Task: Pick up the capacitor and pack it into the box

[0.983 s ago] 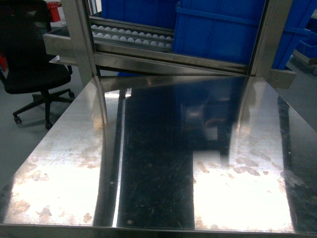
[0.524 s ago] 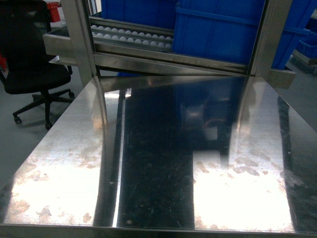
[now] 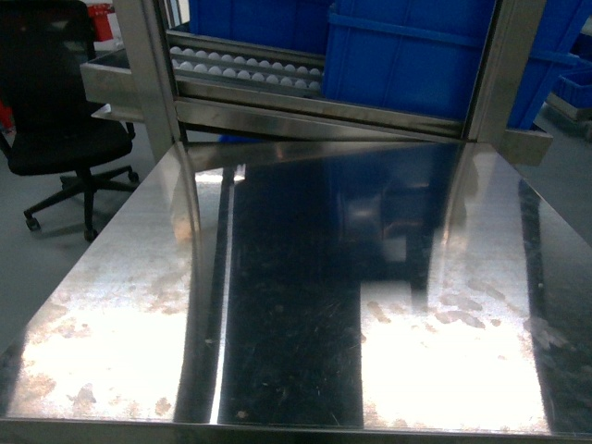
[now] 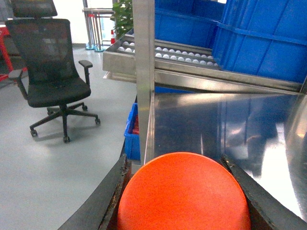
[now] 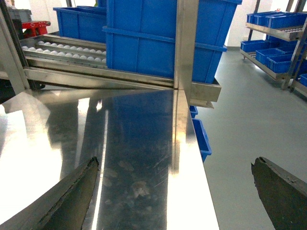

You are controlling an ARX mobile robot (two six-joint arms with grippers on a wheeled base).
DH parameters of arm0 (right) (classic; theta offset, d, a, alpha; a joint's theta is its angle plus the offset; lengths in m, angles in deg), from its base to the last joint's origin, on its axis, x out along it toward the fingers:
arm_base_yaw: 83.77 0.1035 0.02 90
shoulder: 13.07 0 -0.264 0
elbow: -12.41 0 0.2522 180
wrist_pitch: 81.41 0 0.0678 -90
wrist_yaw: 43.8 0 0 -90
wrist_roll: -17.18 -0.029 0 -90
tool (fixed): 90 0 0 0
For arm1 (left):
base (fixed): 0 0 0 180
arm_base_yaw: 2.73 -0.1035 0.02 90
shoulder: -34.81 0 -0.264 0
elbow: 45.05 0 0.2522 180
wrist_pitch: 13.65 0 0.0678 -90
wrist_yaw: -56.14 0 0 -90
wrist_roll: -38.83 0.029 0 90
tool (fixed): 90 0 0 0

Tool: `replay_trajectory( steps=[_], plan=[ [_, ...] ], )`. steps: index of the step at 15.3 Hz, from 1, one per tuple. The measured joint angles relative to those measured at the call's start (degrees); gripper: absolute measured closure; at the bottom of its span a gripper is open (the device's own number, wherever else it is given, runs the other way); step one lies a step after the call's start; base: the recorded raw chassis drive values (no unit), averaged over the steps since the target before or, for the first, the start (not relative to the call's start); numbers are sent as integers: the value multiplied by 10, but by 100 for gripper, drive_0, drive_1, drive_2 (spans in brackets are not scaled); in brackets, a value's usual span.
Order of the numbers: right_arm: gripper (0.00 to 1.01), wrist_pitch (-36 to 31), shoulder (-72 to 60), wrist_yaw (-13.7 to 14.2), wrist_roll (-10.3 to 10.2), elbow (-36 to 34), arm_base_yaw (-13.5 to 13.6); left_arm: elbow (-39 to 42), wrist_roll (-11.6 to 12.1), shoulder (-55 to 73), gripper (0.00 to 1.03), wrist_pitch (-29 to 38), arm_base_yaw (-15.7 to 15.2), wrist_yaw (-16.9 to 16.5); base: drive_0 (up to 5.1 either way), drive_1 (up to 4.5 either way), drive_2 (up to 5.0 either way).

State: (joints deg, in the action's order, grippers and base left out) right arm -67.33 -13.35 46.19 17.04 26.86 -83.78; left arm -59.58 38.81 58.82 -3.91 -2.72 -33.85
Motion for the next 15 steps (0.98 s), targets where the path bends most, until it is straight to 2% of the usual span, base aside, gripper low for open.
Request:
replay_trajectory(
  steps=[5,14,15],
  plan=[
    [3,0,0,0,0,0,0,0,0,-93,59,-88,0,0,0,0,0],
    [3,0,0,0,0,0,0,0,0,-140,59,-136,0,0,0,0,0],
    [3,0,0,0,0,0,0,-1,0,-172,59,-179,0,0,0,0,0]
  ],
)
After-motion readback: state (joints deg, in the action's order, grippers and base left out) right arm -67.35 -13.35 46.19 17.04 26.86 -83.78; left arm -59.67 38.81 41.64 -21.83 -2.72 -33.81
